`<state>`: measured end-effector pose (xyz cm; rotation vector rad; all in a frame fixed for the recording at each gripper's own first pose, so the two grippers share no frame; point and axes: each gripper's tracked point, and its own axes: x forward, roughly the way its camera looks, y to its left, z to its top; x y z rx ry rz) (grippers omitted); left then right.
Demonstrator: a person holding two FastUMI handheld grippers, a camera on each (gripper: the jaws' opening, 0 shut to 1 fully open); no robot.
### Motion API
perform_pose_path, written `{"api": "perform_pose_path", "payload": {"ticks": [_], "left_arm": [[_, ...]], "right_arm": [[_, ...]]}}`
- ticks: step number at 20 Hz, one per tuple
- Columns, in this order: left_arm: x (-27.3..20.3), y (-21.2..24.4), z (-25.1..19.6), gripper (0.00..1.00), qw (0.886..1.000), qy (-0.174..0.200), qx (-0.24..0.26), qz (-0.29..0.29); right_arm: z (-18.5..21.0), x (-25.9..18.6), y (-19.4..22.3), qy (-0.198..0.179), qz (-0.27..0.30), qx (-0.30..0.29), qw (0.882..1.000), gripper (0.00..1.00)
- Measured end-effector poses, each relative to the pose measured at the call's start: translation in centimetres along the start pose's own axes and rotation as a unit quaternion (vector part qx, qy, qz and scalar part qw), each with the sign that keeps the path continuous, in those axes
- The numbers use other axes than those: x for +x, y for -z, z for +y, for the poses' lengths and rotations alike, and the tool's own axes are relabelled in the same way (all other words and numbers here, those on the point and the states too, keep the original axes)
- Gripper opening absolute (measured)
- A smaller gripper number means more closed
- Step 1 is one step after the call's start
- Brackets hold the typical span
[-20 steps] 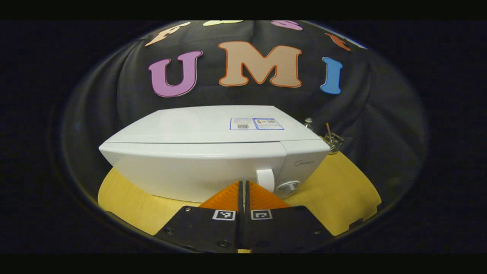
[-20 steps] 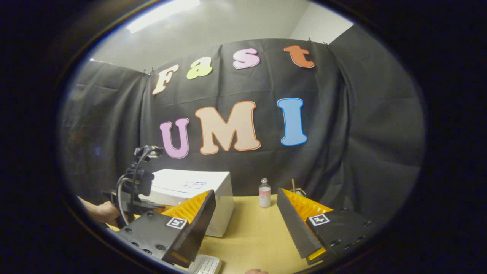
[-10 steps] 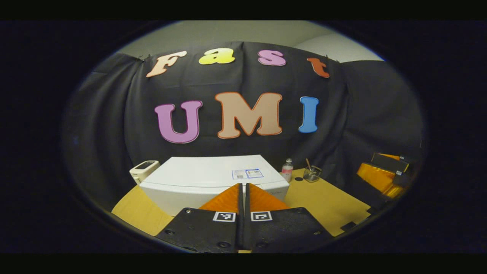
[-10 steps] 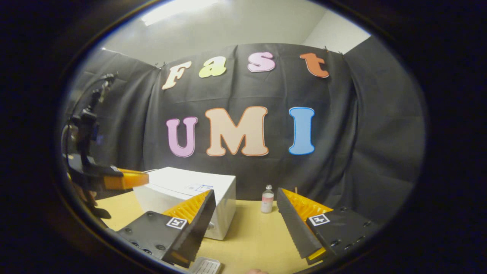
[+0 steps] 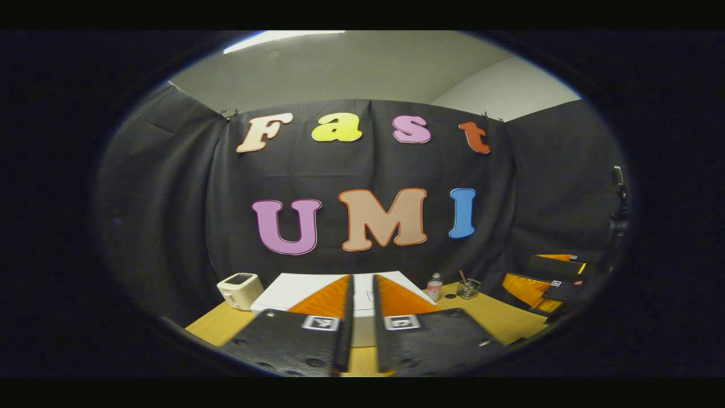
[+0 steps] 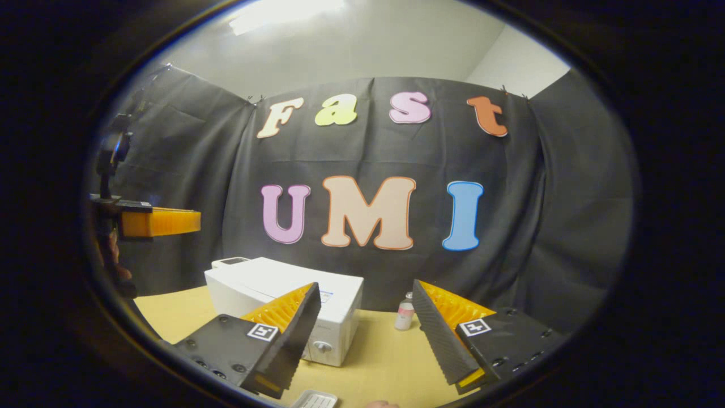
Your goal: Open the microwave oven with the left hand, put the food in, and close the microwave oven.
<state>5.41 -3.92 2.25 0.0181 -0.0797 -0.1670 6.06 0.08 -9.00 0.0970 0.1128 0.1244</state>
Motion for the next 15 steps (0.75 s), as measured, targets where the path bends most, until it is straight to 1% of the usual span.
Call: {"api": "perform_pose_path", "payload": {"ticks": [2, 3, 4, 5, 7, 11, 13, 15], "left_arm": [[-1.1, 0.3, 0.6, 0.73, 1.0, -0.012, 0.003, -0.003], [-0.9, 0.4, 0.2, 0.97, 1.0, -0.009, 0.0, -0.003], [-1.3, 0.9, 0.4, 0.99, 1.0, -0.011, -0.003, 0.003], [-1.5, 1.2, 0.4, 0.97, 1.0, -0.011, -0.006, 0.009], [-1.5, 1.9, 0.2, 0.97, 1.0, -0.005, -0.016, 0.015], [-1.8, 2.4, 1.0, 0.99, 1.0, -0.018, -0.011, 0.023], [-2.0, 2.7, 1.0, 0.97, 0.999, -0.019, -0.012, 0.028], [-2.1, 2.7, 0.8, 0.98, 0.999, -0.016, -0.013, 0.03]], "right_arm": [[0.5, -0.2, 0.0, 0.0, 0.002, 0.006, 1.0, 0.92], [0.7, -0.2, 0.0, 0.001, 0.003, 0.008, 1.0, 0.92], [0.7, -0.3, -0.1, 0.003, 0.002, 0.009, 1.0, 0.92], [0.8, -0.4, -0.3, 0.003, 0.0, 0.008, 1.0, 0.93], [1.2, -0.6, -0.2, 0.003, 0.001, 0.008, 1.0, 0.93], [1.5, -0.9, 0.0, 0.001, 0.004, 0.005, 1.0, 0.93], [1.7, -0.9, 0.1, 0.0, 0.005, 0.008, 1.0, 0.93], [1.9, -1.0, -0.1, -0.002, 0.003, 0.01, 1.0, 0.93]]}}
